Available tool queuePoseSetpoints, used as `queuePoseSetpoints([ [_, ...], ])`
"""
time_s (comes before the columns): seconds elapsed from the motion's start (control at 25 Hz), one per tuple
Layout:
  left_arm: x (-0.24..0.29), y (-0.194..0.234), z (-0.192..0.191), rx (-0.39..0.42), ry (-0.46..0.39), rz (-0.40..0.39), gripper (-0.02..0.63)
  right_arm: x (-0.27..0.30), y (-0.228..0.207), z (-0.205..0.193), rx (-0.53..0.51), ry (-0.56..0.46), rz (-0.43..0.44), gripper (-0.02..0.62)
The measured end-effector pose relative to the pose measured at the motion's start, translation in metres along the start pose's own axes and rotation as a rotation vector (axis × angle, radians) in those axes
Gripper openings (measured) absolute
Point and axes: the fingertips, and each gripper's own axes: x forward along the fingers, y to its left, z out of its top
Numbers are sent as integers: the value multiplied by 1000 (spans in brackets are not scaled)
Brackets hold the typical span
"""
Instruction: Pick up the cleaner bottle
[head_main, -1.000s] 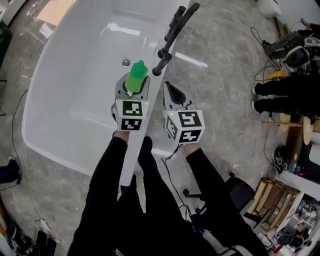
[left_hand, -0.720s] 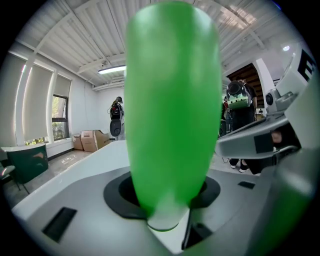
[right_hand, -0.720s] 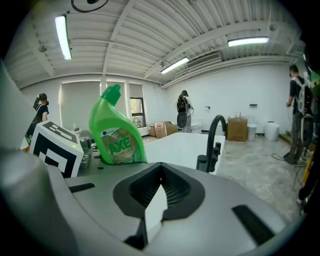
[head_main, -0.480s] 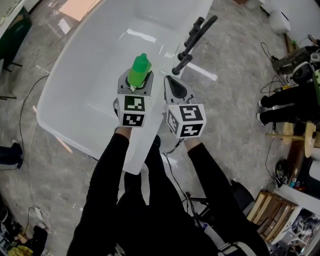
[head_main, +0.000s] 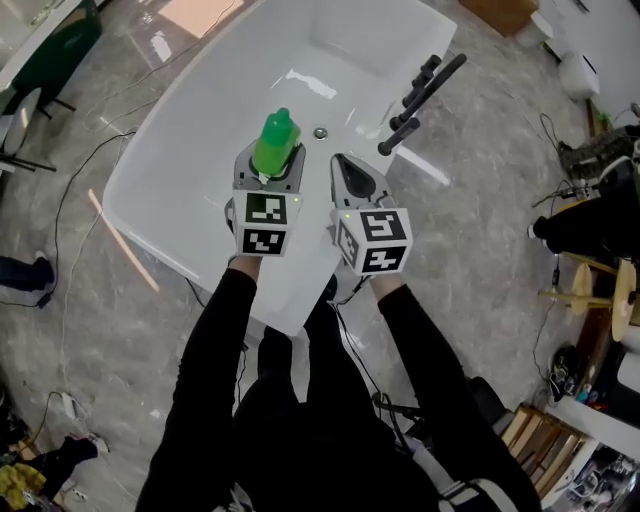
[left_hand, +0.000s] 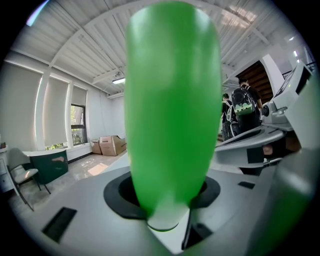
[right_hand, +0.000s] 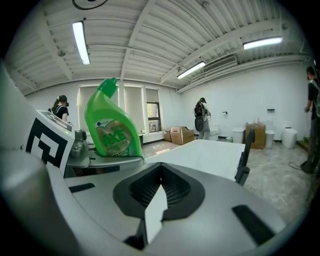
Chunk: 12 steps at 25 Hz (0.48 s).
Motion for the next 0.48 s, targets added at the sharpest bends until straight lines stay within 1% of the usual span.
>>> queuePoseSetpoints([
  [0.2,-33,27,1,4,-6,34,195,3,37,7,-23,-9,37,2],
  [0.48,-71,60,1,1,-14,79,195,10,73,16,-48,-18,73,2],
])
